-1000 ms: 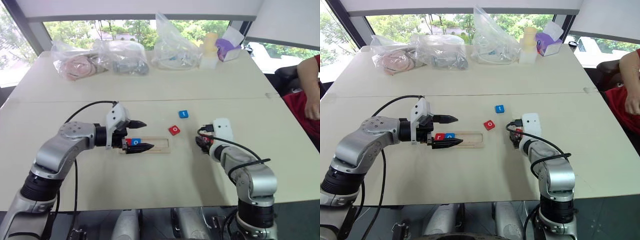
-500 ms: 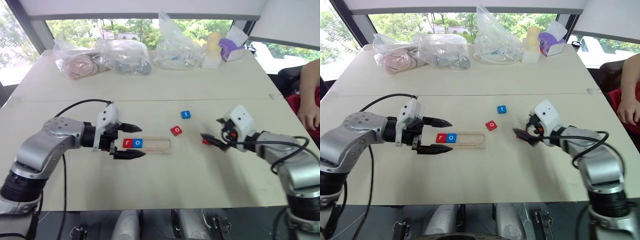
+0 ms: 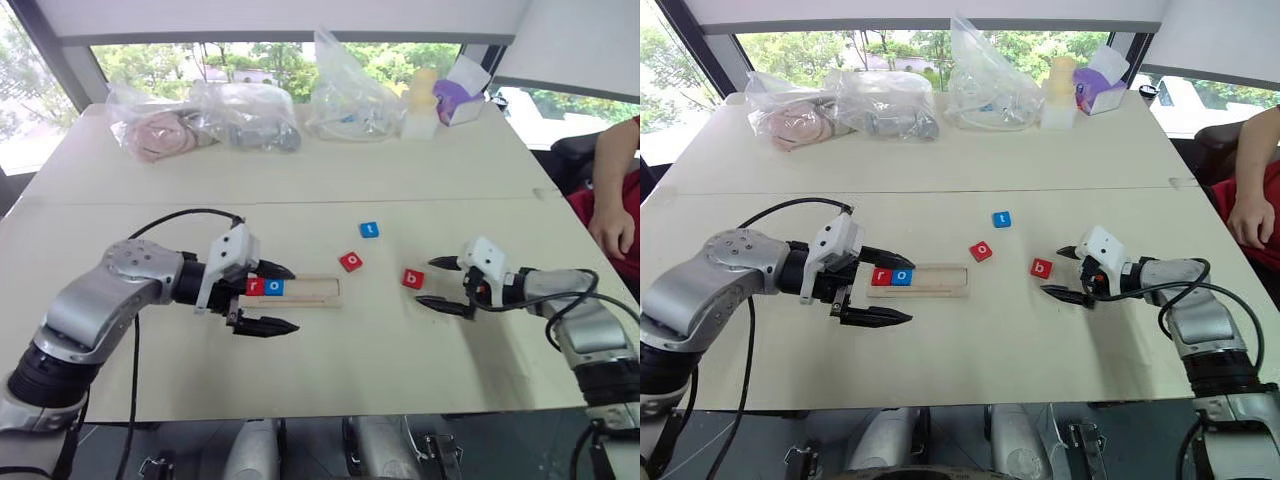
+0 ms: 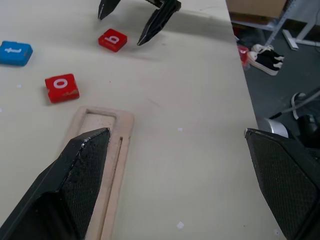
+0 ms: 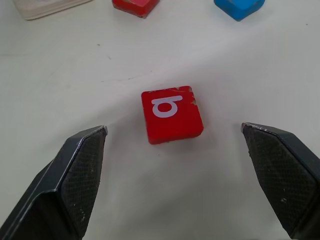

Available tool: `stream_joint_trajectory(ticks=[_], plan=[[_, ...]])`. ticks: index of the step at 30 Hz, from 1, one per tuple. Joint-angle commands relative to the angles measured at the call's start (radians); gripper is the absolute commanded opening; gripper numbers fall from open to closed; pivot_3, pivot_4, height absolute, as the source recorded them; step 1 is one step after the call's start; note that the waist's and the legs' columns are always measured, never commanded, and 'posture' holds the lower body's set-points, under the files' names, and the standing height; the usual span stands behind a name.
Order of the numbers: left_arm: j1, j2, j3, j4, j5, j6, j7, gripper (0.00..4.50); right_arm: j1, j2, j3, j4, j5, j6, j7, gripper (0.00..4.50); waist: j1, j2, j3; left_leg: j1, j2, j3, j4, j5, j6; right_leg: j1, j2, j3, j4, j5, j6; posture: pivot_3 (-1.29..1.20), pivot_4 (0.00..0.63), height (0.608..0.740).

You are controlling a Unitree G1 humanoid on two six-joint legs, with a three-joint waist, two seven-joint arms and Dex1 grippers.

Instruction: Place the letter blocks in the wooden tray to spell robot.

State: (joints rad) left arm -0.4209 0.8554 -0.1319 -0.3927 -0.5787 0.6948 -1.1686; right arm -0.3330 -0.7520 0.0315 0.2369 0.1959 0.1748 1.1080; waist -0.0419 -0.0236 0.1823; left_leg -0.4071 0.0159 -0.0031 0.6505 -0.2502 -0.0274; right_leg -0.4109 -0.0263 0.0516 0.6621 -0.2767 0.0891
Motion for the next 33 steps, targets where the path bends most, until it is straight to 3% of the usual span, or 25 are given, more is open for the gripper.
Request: stream_joint_trajectory(ticks=[1, 3, 6, 11, 17, 24, 28, 33], plan=[[0.02, 0.016, 0.026, -0.033, 0.004, -0.008, 0.011, 4.5, -0.043, 0.032, 0.016, 0.076, -0.035, -0.081, -0.017, 4.46, -0.002, 0.0, 0.0, 0.0, 0.0, 0.0, 0.0, 0.0, 0.0, 0.0, 0.0, 0.0, 0.0, 0.0, 0.0, 0.0, 0.15, 0.735], [0.028, 0.021, 0.028, -0.027, 0.01, -0.012, 0.017, 4.5, -0.066, 0.054, 0.021, 0.126, -0.049, -0.113, -0.026, 4.46, -0.004, 0.0, 0.0, 0.001, 0.0, 0.0, 0.0, 0.0, 0.0, 0.001, 0.0, 0.0, 0.0, 0.0, 0.0, 0.0, 0.15, 0.735], [0.037, 0.042, 0.041, 0.006, 0.024, -0.025, 0.011, 4.5, -0.076, 0.065, 0.019, 0.159, -0.041, -0.137, -0.008, 3.67, -0.003, 0.0, 0.0, 0.004, 0.0, 0.0, 0.0, 0.0, 0.0, 0.003, 0.0, 0.0, 0.0, 0.0, 0.0, 0.0, 0.15, 0.735], [0.063, 0.075, 0.051, 0.041, 0.041, -0.054, -0.005, 4.5, -0.071, 0.069, 0.021, 0.152, -0.038, -0.14, -0.006, 1.19, -0.001, 0.0, 0.0, 0.005, 0.0, 0.001, 0.0, 0.0, 0.0, 0.004, 0.0, 0.0, 0.001, 0.0, 0.0, 0.0, 0.15, 0.735], [0.061, 0.089, 0.098, 0.086, 0.04, -0.063, -0.011, 4.5, -0.125, 0.099, -0.014, 0.042, 0.053, 0.064, -0.039, 1.18, -0.004, 0.0, 0.0, 0.005, 0.0, 0.0, 0.001, 0.0, 0.0, 0.005, 0.0, 0.0, 0.001, 0.0, 0.0, 0.0, 0.15, 0.735], [0.21, 0.222, 0.25, 0.16, 0.07, -0.106, -0.056, 4.5, -0.287, 0.234, 0.139, -0.245, 0.074, 0.458, -0.134, 1.18, -0.016, 0.002, 0.001, 0.003, 0.002, -0.001, -0.001, 0.0, 0.0, 0.0, 0.0, 0.0, 0.003, 0.0, -0.002, 0.0, 0.15, 0.735], [0.277, 0.226, 0.304, 0.156, 0.073, -0.123, -0.036, 4.5, -0.313, 0.285, 0.221, -0.265, 0.024, 0.419, -0.14, 1.18, 0.002, 0.002, 0.001, -0.001, 0.001, -0.002, -0.003, 0.0, 0.0, -0.003, -0.001, -0.002, 0.003, -0.001, -0.003, 0.0, 0.15, 0.735], [0.334, 0.222, 0.355, 0.105, 0.049, -0.099, -0.011, 4.5, -0.358, 0.323, 0.373, -0.174, -0.11, 0.234, -0.129, 1.18, 0.012, 0.002, 0.001, -0.003, -0.001, 0.001, 0.0, 0.0, 0.0, -0.004, -0.005, -0.002, 0.0, -0.001, -0.003, 0.0, 0.15, 0.735]])
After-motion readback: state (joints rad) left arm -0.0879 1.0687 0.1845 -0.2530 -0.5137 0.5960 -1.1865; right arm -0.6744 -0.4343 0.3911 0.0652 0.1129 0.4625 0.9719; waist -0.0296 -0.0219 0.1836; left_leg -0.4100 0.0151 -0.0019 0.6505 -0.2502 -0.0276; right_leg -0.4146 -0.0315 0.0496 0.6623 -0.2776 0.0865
